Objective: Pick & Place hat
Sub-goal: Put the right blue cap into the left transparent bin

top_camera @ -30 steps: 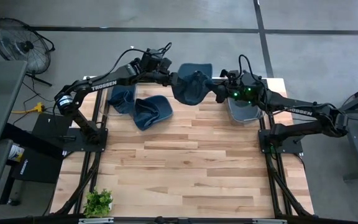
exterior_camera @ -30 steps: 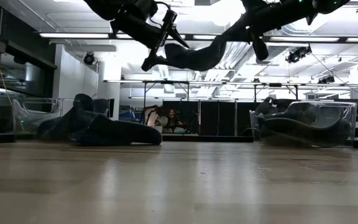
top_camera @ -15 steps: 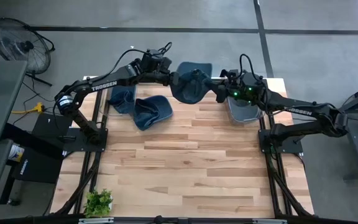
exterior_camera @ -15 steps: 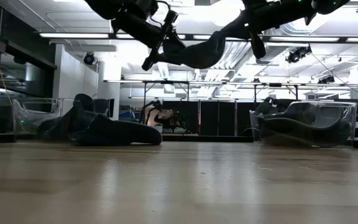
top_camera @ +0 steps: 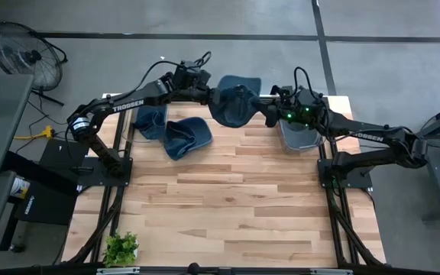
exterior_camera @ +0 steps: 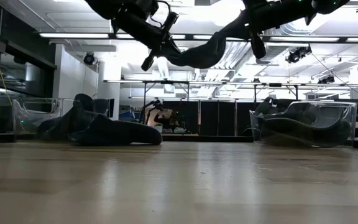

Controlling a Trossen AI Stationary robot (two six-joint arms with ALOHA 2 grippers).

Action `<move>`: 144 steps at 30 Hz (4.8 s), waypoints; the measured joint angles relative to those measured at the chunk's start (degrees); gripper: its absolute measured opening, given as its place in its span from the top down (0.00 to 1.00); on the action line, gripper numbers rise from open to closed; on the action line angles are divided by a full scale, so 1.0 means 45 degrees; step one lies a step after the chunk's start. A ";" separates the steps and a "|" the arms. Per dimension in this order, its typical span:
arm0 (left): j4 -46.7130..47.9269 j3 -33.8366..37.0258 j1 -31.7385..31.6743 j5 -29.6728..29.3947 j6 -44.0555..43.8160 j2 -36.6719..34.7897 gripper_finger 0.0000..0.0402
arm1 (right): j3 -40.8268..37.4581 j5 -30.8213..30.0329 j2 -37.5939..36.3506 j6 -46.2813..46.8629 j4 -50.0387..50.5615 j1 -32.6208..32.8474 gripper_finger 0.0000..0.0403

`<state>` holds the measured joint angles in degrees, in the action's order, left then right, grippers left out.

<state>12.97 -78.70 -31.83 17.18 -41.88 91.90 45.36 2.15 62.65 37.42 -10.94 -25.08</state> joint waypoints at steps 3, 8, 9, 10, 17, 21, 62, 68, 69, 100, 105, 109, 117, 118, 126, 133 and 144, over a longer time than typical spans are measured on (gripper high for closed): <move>-0.0004 0.0000 0.0000 -0.0013 0.0012 0.0000 0.94 | 0.0000 0.0000 0.0000 -0.0063 0.0061 0.0000 0.99; 0.0001 0.0000 0.0000 -0.0078 0.0022 0.0000 0.97 | 0.0000 0.0010 0.0000 -0.0345 0.0093 0.0005 0.98; 0.0001 0.0000 0.0000 -0.0084 0.0029 0.0000 0.97 | 0.0000 0.0019 0.0000 -0.0425 0.0101 0.0005 0.96; 0.0001 0.0000 0.0000 -0.0081 0.0033 0.0000 0.97 | 0.0000 0.0028 0.0000 -0.0431 0.0131 0.0005 0.93; 0.0012 0.0000 -0.0005 -0.0081 0.0022 0.0005 0.97 | 0.0000 0.0045 -0.0035 -0.0313 0.0190 0.0000 0.70; 0.0052 0.0000 0.0000 -0.0063 0.0017 0.0005 0.97 | 0.0000 0.0408 -0.0299 -0.0309 0.0392 -0.0010 0.56; 0.8784 0.0560 -0.5494 -0.1646 0.3815 -0.5056 0.97 | -0.0481 -0.1059 -0.4158 -0.0522 0.6664 -0.0010 0.38; 0.8642 0.2539 -0.6343 -0.1244 0.3659 -0.5807 0.97 | -0.0481 -0.1210 -0.4153 -0.0521 0.6664 -0.0010 0.38; 0.8439 0.2922 -0.6513 -0.0996 0.3587 -0.5949 0.97 | -0.0481 -0.1210 -0.4153 -0.0520 0.6664 -0.0010 0.38; 0.8310 0.4917 -0.8757 -0.0358 0.0863 -0.9189 0.97 | -0.0481 -0.1204 -0.4148 -0.0661 0.7206 -0.0010 0.38; 1.0120 0.4482 -0.8754 -0.1419 0.0941 -0.9212 0.97 | -0.0481 -0.1198 -0.4148 -0.0955 0.7245 -0.0010 0.38; 1.0649 0.4099 -0.8757 -0.1817 0.1001 -0.9219 0.97 | -0.0481 -0.1200 -0.4148 -0.0993 0.7244 -0.0010 0.38; 1.1288 0.4046 -0.8748 -0.2582 0.0473 -0.8942 0.97 | -0.0481 -0.1153 -0.4119 -0.0997 0.7238 -0.0005 0.38; 1.1255 0.4046 -0.8748 -0.2583 0.0473 -0.8822 0.97 | -0.0481 -0.1123 -0.4104 -0.1008 0.7240 -0.0009 0.38; 1.1210 0.4051 -0.7176 -0.3619 -0.0412 -0.7616 0.97 | -0.0481 -0.0671 -0.3823 -0.1186 0.7229 -0.0006 0.38; 1.1546 0.4051 -0.6288 -0.4966 -0.1200 -0.6502 0.97 | -0.0481 -0.0354 -0.3813 -0.1191 0.7238 -0.0005 0.38; 1.1746 0.4051 -0.5330 -0.7236 -0.2476 -0.5635 0.97 | -0.0485 0.0399 -0.3818 -0.1314 0.7237 0.0005 0.38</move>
<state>65.82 -60.47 -55.82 -15.38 -53.02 66.54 43.18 3.95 45.47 31.51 21.63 -25.06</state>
